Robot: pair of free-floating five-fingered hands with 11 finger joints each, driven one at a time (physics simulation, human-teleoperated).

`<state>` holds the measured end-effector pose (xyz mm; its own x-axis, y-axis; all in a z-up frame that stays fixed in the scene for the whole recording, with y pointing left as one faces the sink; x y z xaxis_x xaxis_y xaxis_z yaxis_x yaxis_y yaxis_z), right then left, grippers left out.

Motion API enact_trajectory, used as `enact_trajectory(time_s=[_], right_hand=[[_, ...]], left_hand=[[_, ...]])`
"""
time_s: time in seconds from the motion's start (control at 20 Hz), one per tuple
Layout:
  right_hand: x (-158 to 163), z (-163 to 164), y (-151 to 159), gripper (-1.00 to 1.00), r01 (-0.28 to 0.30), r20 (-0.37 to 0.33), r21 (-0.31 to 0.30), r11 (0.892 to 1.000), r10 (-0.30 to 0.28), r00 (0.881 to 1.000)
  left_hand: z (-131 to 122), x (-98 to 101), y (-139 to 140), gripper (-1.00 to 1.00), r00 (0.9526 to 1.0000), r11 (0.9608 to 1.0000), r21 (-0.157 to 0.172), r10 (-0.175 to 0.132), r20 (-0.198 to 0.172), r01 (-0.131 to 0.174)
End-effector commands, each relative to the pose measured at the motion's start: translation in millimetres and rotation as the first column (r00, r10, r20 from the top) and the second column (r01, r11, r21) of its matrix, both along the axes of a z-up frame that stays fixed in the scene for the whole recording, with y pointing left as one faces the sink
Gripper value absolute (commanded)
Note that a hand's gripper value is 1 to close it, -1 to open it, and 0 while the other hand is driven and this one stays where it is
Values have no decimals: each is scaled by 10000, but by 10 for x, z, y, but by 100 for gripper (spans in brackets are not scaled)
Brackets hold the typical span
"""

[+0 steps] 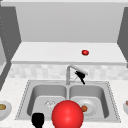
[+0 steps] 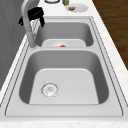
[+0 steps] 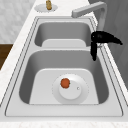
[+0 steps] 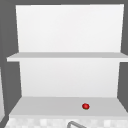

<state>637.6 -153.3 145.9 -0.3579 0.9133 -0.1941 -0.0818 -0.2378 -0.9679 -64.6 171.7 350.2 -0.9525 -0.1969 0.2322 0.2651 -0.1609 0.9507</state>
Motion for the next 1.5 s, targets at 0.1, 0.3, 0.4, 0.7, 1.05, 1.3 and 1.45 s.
enact_trajectory(time_s=[0.1, 0.3, 0.4, 0.7, 1.05, 1.3, 1.45], right_hand=[[211, -186, 82, -100, -44, -754, -253, 9997, 25, 9971], [58, -83, 172, -100, 307, -603, -288, 9991, -324, 9977], [-40, -25, 203, -100, 292, -567, -372, 9989, -313, 9979], [-148, 24, 358, -100, 592, -1835, -695, 9958, -711, 9804], [-176, 57, 464, -100, 879, -3164, -876, 9923, -1114, 9421], [86, 109, 466, 100, 909, -3826, -1019, 9906, -1233, 9156], [215, 129, 465, 100, 1163, -4280, -818, 9898, -1403, 8928]], left_hand=[[0, 0, 0, 0, 10000, 10000, 0, 0, 0, 0], [0, 0, 0, 0, 10000, 10000, 0, 0, 0, 0], [0, 0, 0, 0, 10000, 10000, 0, 0, 0, 0], [0, 0, 0, 0, 10000, 10000, 0, 0, 0, 0], [0, 0, 0, 0, 10000, 10000, 0, 0, 0, 0], [0, 0, 0, 0, 10000, 10000, 0, 0, 0, 0], [0, 0, 0, 0, 10000, 10000, 0, 0, 0, 0]])
